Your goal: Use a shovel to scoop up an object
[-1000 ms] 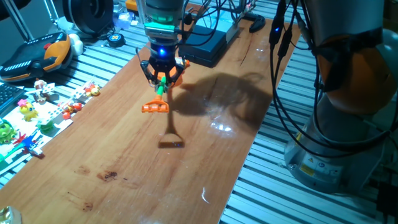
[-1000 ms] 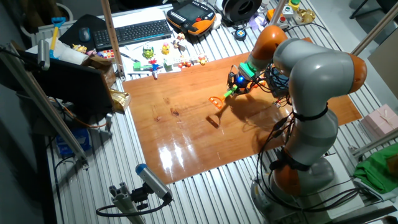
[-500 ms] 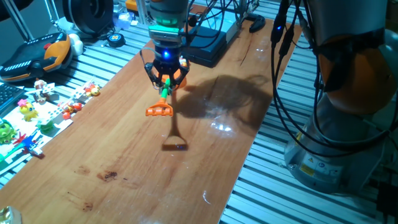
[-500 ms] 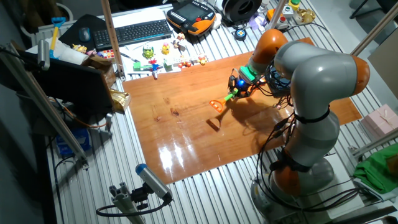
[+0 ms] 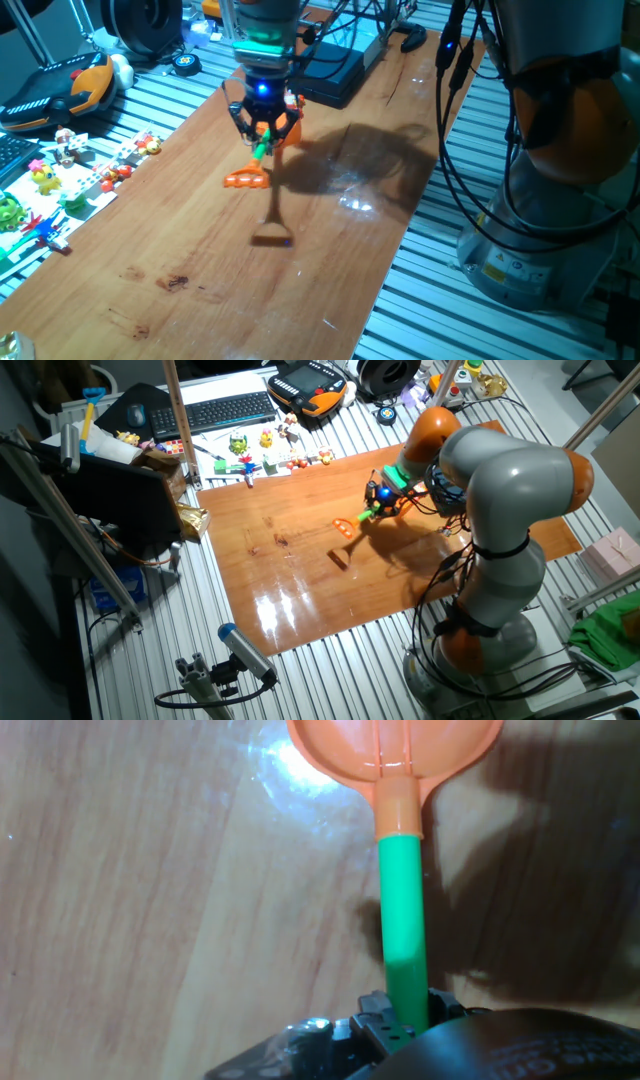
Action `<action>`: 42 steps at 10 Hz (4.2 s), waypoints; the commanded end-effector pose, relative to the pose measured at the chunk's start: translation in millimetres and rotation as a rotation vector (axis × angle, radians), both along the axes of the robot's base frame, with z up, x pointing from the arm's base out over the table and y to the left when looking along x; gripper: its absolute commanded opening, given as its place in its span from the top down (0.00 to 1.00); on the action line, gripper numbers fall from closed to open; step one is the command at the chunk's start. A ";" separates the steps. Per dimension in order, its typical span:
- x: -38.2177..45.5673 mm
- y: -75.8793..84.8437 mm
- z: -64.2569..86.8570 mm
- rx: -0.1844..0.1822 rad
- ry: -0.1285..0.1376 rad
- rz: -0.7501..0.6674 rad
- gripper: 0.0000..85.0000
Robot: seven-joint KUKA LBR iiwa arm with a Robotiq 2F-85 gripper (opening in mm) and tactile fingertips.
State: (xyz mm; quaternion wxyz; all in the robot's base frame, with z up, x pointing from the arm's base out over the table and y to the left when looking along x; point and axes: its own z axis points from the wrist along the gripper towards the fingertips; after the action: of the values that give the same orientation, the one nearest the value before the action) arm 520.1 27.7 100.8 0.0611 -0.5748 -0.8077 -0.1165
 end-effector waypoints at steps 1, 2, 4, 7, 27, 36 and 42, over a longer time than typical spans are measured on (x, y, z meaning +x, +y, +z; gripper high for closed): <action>3.5 2.6 0.6 -0.005 0.008 -0.053 0.99; 7.8 8.3 1.8 -0.013 0.013 -0.103 0.99; 19.5 23.3 1.2 -0.031 0.011 -0.198 0.99; 41.5 23.3 -12.9 -0.041 -0.014 -0.288 0.99; 75.8 -9.1 -19.4 0.049 0.021 -0.336 0.99; 64.4 -52.0 -25.5 0.080 -0.002 -0.294 0.99; 67.6 -25.2 -17.8 -0.038 -0.047 -0.272 0.99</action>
State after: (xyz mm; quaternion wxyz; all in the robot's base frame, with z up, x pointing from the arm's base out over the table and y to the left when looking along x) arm 587.5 2.5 82.8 0.0185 -0.6767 -0.7254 -0.1247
